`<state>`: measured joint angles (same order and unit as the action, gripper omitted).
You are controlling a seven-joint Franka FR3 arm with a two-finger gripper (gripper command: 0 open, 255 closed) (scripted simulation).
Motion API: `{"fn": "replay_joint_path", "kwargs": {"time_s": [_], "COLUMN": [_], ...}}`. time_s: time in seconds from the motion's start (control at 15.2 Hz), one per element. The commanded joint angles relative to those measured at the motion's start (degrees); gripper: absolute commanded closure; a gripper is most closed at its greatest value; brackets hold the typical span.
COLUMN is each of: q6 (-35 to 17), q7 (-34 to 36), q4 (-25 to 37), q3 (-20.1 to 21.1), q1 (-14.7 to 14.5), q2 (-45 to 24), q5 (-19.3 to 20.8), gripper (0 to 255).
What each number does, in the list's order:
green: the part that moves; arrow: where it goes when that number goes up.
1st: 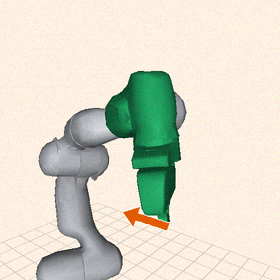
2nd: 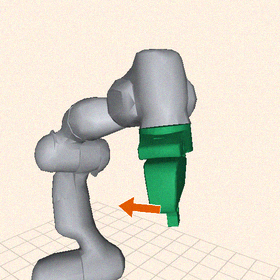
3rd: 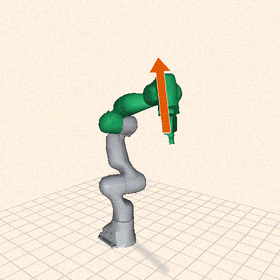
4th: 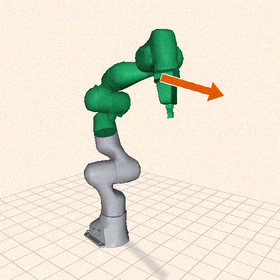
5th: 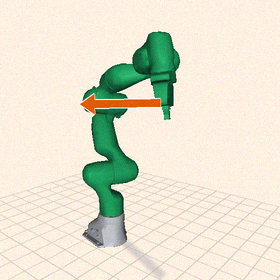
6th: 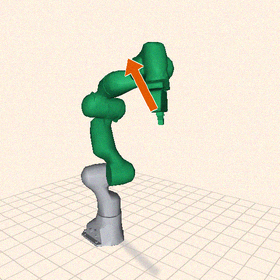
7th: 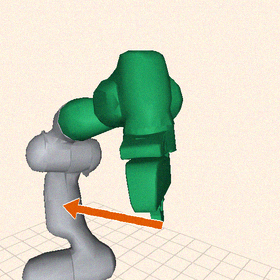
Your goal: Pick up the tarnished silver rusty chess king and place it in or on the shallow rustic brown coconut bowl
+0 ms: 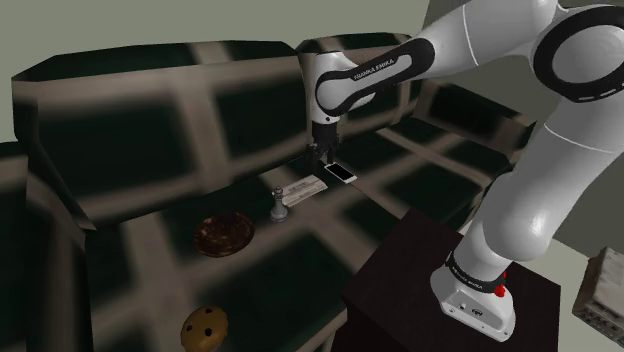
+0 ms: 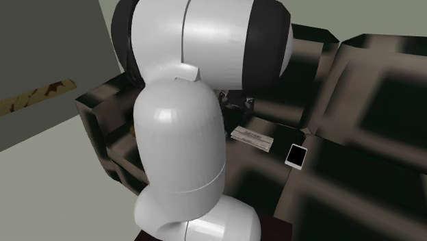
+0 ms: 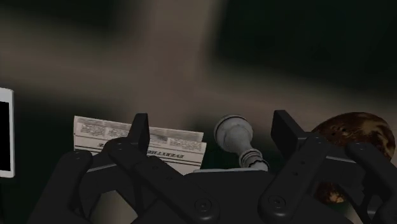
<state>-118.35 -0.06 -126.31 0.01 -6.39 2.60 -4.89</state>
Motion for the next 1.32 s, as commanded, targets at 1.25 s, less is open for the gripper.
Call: {"fn": "replay_joint_path", "kwargs": {"time_s": [1.25], "q6": [-11.18], "q7": [-3.24], "q4": [19.05], "q3": [3.45], "q1": [-3.23], "q2": [-27.13], "q5": [-2.59], "gripper": [0]}}
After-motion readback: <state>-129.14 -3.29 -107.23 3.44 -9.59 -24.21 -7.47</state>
